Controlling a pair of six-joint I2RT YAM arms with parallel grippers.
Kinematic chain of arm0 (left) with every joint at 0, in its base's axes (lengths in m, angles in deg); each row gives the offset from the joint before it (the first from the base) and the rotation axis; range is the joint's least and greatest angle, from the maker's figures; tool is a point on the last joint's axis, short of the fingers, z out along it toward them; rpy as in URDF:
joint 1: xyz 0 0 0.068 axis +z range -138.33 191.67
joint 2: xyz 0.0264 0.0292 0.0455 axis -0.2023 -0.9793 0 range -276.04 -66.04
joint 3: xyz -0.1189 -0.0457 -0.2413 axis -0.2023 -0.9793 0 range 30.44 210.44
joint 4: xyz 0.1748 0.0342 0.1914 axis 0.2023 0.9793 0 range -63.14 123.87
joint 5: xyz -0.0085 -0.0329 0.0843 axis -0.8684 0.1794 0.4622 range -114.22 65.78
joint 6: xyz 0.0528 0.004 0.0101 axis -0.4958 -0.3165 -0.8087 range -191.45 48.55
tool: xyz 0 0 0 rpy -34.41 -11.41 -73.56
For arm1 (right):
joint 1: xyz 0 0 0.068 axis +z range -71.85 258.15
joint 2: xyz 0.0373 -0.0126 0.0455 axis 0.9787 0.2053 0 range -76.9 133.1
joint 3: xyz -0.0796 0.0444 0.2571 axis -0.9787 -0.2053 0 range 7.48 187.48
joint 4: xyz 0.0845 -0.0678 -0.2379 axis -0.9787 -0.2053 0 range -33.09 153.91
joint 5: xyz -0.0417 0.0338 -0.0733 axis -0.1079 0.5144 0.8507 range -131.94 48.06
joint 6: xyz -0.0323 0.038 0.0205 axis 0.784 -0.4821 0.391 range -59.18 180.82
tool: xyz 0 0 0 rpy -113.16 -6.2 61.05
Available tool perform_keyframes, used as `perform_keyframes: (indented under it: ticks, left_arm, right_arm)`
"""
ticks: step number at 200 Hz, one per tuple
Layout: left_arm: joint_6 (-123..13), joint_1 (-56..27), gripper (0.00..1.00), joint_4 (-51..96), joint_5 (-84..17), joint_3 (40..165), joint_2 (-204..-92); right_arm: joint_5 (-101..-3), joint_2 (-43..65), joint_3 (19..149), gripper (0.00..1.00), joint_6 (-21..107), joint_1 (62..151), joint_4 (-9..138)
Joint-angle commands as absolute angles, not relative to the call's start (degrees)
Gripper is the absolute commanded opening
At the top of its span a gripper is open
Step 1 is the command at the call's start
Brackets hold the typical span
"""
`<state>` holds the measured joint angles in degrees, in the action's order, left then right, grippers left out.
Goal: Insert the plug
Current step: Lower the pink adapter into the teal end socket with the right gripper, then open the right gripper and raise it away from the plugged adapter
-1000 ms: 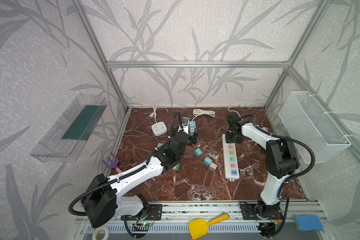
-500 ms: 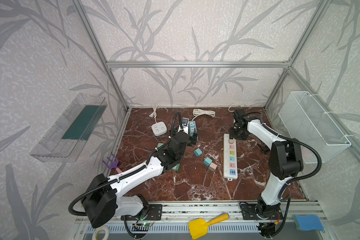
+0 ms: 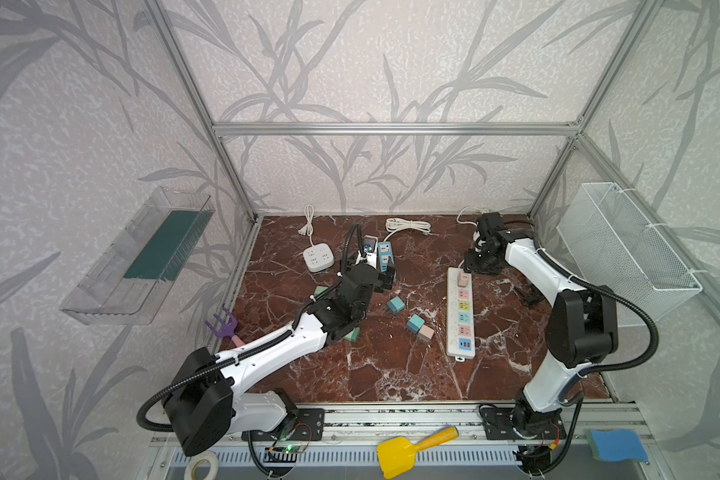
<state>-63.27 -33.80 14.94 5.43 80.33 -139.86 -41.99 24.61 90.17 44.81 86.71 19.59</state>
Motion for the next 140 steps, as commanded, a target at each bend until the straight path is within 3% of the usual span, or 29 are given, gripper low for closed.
perform_keyframes:
  ticks: [1, 140]
  left_arm:
    - [-62.57, -34.01, 0.95, 15.48, 5.46, 81.85, -139.86]
    - [-61.93, -33.96, 0.95, 15.54, 4.7, 81.9, -139.94]
  right_arm:
    - [-42.09, 24.18, 88.94, 0.55, 45.44, 85.72, 19.55]
    - [-44.26, 24.84, 79.25, 0.51, 44.56, 85.63, 23.58]
